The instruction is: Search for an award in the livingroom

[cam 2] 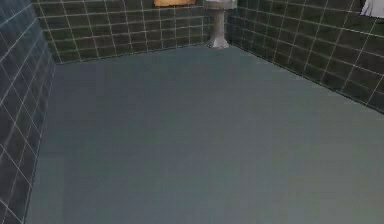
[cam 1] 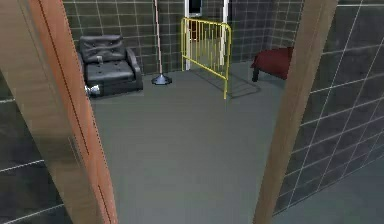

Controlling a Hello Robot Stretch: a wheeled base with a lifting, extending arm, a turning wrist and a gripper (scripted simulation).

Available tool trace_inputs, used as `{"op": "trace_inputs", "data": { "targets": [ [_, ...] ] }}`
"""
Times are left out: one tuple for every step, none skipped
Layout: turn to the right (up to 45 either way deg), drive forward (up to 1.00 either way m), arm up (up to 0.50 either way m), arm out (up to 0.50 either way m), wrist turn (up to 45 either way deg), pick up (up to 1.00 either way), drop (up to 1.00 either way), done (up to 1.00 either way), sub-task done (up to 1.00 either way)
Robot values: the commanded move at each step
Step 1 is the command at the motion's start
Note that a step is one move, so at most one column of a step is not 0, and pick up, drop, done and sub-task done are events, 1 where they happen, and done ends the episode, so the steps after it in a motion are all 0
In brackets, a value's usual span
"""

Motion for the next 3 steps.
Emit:
{"op": "trace_inputs", "data": {
  "targets": [
    [0.0, 0.95, 0.00, 0.00, 0.0, 0.00, 0.00, 0.00, 0.00],
    [-39.0, 0.00, 0.00, 0.00, 0.0, 0.00, 0.00, 0.00, 0.00],
    [0.0, 0.05, 0.00, 0.00, 0.0, 0.00, 0.00, 0.00, 0.00]
  ]
}}
